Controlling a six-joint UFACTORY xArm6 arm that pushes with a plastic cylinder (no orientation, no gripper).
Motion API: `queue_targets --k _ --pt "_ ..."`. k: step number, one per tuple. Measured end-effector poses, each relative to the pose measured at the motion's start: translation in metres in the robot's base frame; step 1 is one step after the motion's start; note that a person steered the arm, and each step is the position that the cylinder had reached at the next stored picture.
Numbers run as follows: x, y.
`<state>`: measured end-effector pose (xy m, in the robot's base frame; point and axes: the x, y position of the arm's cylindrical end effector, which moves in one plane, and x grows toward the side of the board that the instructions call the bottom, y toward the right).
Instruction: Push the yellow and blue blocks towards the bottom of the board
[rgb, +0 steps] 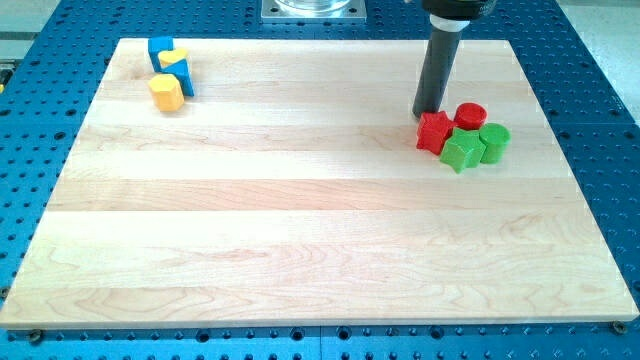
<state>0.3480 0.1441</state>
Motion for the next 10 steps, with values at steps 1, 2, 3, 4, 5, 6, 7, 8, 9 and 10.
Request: queue_targets --k 1,2,3,4,5,6,7,8,9,10 --pt "0.000 0.000" --pt "0.000 0.008" --pt "-0.001 0.008" --pt "0.009 0.008" --pt "0.006 0.007" --pt "-0.031 0.001" --pt "-0.052 0.007" --pt "-0.061 0.022" --pt "-0.064 0.036" --pt "-0.057 -0.028"
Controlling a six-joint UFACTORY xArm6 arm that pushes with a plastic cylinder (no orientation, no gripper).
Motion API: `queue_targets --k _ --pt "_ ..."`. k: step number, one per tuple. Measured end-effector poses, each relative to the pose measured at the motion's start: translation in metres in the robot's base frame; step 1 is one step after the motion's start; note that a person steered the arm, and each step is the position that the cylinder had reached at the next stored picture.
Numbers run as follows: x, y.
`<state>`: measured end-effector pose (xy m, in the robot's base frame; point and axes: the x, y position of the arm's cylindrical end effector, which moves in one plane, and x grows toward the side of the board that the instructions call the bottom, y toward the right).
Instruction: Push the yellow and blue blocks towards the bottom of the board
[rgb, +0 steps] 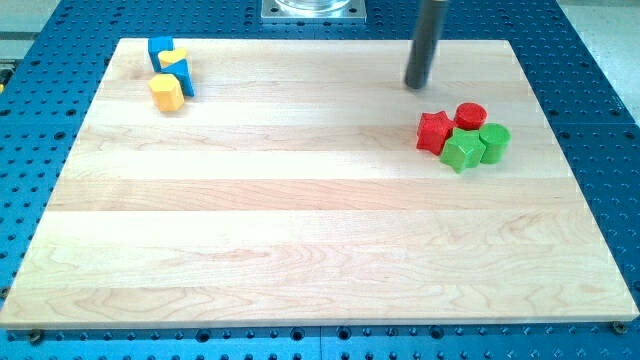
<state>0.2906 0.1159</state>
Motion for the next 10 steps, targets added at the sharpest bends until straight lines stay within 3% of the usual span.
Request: queue_targets --k 2,3,4,5,6,7,8,9,10 --pt "0.124 -0.146" --pt "0.138 -0.281" --pt "0.114 -0.405" --pt "0.064 -0.421" --pt "-0.026 -0.416" --pt "-0.089 -0.378" --pt "-0.096 -0.319" --pt "-0.041 -0.316" --pt "-0.068 -0.307"
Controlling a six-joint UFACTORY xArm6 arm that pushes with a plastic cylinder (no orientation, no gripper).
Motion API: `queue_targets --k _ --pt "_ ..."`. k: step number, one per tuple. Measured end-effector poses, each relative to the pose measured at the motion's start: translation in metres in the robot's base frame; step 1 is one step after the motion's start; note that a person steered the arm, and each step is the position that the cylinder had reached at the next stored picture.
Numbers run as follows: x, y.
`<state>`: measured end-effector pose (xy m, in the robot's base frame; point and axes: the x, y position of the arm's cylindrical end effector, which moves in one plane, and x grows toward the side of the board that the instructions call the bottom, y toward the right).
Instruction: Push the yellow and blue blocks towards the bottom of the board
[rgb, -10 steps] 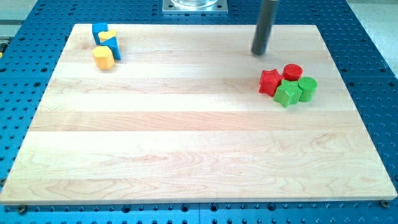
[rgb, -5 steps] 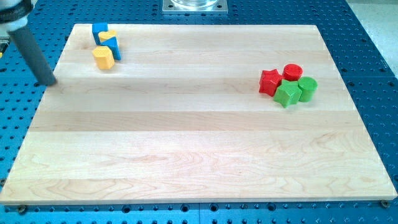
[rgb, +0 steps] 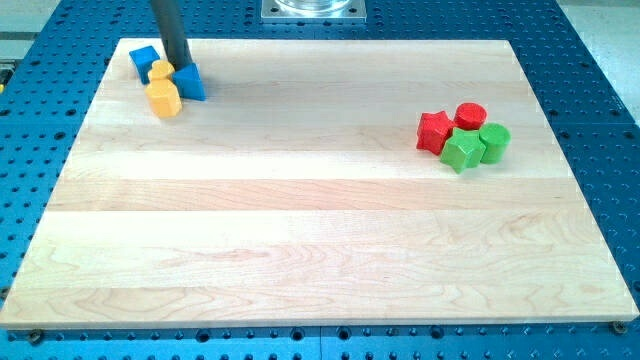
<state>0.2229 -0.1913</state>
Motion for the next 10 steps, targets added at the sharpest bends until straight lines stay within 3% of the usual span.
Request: queue_targets --k 1,2,3,4,5,7,9,10 --pt "-0.027 -0.048" --pt "0.030 -0.064" --pt "0.092 -0.018" --pt "0.111 -0.008" --pt "0.073 -0.030" --pt "0.116 0.069" --pt "0.011 0.077" --pt "-0.009 0.077"
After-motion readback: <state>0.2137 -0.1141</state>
